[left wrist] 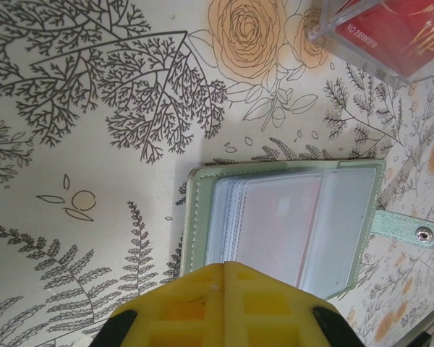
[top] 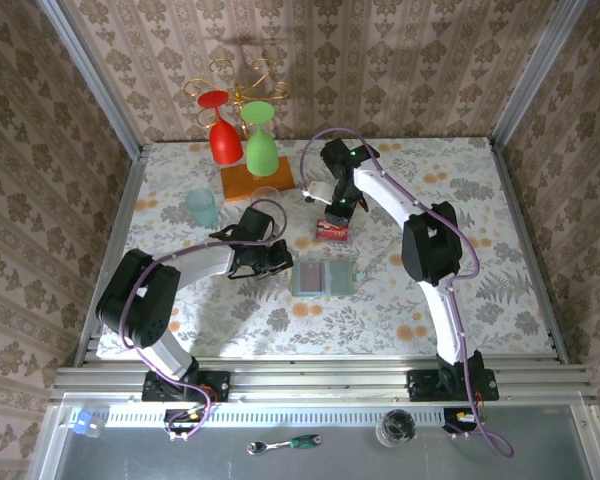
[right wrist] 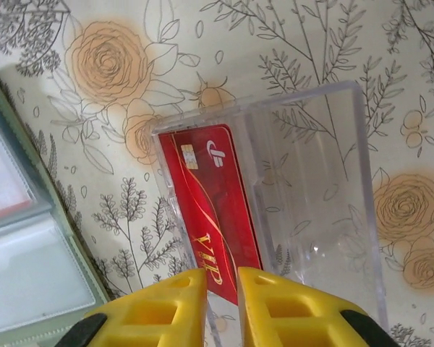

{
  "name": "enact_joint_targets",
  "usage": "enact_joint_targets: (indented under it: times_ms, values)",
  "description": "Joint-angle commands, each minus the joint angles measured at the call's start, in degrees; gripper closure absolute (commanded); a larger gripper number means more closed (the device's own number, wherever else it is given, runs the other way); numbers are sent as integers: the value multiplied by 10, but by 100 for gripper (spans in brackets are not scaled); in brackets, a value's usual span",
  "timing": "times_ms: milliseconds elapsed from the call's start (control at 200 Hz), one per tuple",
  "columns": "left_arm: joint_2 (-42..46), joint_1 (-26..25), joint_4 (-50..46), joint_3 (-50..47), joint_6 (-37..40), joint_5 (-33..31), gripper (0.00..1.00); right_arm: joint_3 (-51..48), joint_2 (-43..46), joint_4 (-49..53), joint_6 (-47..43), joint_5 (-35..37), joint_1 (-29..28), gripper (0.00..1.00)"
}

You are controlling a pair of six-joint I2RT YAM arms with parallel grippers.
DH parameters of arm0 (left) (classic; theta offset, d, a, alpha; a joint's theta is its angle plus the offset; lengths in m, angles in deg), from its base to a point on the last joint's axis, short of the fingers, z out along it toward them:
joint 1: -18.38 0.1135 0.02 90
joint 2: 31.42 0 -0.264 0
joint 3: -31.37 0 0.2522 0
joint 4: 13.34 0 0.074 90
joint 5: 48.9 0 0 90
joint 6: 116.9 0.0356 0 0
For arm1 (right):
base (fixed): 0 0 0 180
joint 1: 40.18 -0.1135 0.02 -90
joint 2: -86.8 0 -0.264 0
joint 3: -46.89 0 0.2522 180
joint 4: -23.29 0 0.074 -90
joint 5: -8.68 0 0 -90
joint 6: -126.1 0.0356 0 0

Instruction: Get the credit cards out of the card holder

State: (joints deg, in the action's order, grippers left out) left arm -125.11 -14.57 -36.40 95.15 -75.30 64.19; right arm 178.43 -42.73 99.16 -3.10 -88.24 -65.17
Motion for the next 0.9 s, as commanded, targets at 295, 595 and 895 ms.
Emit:
enact_joint_targets:
  times_ms: [295, 595, 895]
  values:
    - [-28, 4, 53, 10, -6, 25, 98, -176, 141, -235, 399, -34, -9, 77]
    - [-33, 6, 75, 13, -6, 40, 98, -222, 184, -254, 644, -95, -14, 74]
    - [-24, 8, 86, -1, -6, 51, 98, -345, 253, -330, 765, -167, -25, 73]
